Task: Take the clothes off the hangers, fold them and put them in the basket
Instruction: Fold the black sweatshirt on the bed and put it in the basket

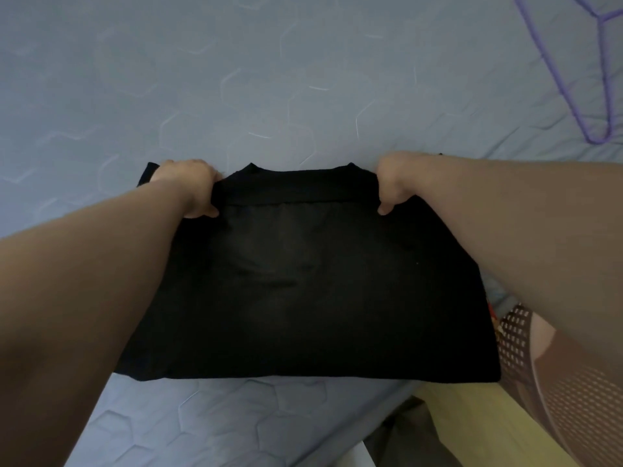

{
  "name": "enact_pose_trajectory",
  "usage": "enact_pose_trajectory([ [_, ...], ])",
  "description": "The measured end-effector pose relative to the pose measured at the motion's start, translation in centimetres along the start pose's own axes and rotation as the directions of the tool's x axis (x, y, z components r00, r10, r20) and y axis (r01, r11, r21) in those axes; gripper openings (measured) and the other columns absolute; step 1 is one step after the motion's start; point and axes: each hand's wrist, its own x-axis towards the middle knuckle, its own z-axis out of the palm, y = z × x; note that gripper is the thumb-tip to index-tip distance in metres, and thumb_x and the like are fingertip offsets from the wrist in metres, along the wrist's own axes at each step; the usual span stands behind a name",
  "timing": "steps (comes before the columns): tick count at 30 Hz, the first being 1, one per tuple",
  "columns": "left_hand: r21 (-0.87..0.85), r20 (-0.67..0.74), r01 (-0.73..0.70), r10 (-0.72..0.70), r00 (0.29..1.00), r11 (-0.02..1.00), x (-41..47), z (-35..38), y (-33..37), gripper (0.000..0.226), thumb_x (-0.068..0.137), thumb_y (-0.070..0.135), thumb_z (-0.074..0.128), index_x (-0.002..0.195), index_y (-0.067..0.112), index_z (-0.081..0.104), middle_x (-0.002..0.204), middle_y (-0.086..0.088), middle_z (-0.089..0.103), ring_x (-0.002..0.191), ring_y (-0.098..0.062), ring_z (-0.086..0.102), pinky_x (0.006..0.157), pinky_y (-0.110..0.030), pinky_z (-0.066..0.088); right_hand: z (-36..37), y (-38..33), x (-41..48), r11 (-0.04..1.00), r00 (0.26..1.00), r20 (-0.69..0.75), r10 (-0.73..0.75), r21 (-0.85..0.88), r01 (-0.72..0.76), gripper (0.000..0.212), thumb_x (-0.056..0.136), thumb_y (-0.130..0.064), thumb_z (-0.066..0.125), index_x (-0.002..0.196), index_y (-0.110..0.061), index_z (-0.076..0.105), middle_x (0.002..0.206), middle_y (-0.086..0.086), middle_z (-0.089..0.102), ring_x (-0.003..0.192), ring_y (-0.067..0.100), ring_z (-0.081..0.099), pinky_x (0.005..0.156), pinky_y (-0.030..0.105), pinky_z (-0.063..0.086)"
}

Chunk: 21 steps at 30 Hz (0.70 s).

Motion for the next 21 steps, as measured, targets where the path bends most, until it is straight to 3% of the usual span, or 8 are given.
enact_pose_trajectory([
  [2,0.038,-0.022,0.013,-0.012,1.000,0.999,-0.4,-0.1,-0.2,0.039,0.084,0.043,0.071,0.118,0.029,0.059,0.117,-0.003,0.062,0.112,-0.028,0.057,0.094,-0.039,0.037,-0.3,0.1,-0.5,1.000,1.000,-0.015,0.012,-0.028,-0.012,0.058,0.090,-0.039,0.070,0.137,-0.009,0.053,0.128,0.011,0.057,0.118,0.030,0.055,0.094,0.039,0.048],
  [5,0.041,-0.084,0.039,-0.035,0.996,0.998,-1.9,-0.7,-0.4,0.022,0.090,0.037,0.065,0.110,0.028,0.058,0.108,-0.003,0.063,0.108,-0.027,0.058,0.095,-0.039,0.034,-0.8,0.4,-2.0,1.000,0.994,-0.105,0.006,-0.007,-0.007,0.041,0.085,-0.035,0.075,0.117,-0.013,0.062,0.101,0.005,0.056,0.096,0.027,0.057,0.075,0.037,0.049],
  [10,0.008,-0.295,0.080,-0.075,0.953,0.997,-6.3,-6.0,-3.8,0.009,0.094,0.031,0.058,0.096,0.024,0.053,0.089,-0.003,0.060,0.095,-0.029,0.060,0.089,-0.039,0.035,-5.6,0.8,-7.6,1.000,0.930,-0.368,0.008,0.008,-0.006,0.013,0.089,-0.020,0.064,0.101,-0.017,0.059,0.086,0.002,0.052,0.082,0.025,0.053,0.066,0.035,0.042],
  [14,0.006,-0.544,0.124,-0.101,0.833,0.992,-10.8,-12.2,-6.8,0.015,0.094,0.027,0.056,0.085,0.022,0.045,0.075,-0.003,0.053,0.077,-0.030,0.057,0.083,-0.038,0.034,-11.0,1.4,-13.7,0.999,0.795,-0.606,0.019,-0.027,-0.045,0.008,0.091,-0.017,0.059,0.098,-0.018,0.056,0.086,0.004,0.053,0.084,0.030,0.057,0.069,0.034,0.036],
  [17,0.011,-0.677,0.127,-0.086,0.731,0.992,-15.1,-15.7,-8.5,0.014,0.093,0.019,0.055,0.086,0.018,0.043,0.085,-0.011,0.059,0.075,-0.031,0.055,0.071,-0.036,0.033,-13.4,1.6,-18.6,0.995,0.666,-0.745,0.023,-0.045,-0.085,0.010,0.090,-0.015,0.060,0.096,-0.019,0.054,0.098,0.010,0.064,0.093,0.033,0.062,0.075,0.036,0.032],
  [21,0.049,-0.784,0.111,-0.030,0.620,0.993,-20.0,-16.2,-9.7,0.022,0.080,0.004,0.066,0.093,0.012,0.051,0.087,-0.012,0.055,0.079,-0.034,0.054,0.056,-0.036,0.032,-12.6,1.4,-23.3,0.993,0.518,-0.855,0.011,-0.050,-0.103,0.016,0.088,-0.006,0.059,0.095,-0.011,0.045,0.095,0.019,0.065,0.077,0.033,0.055,0.068,0.036,0.030],
])
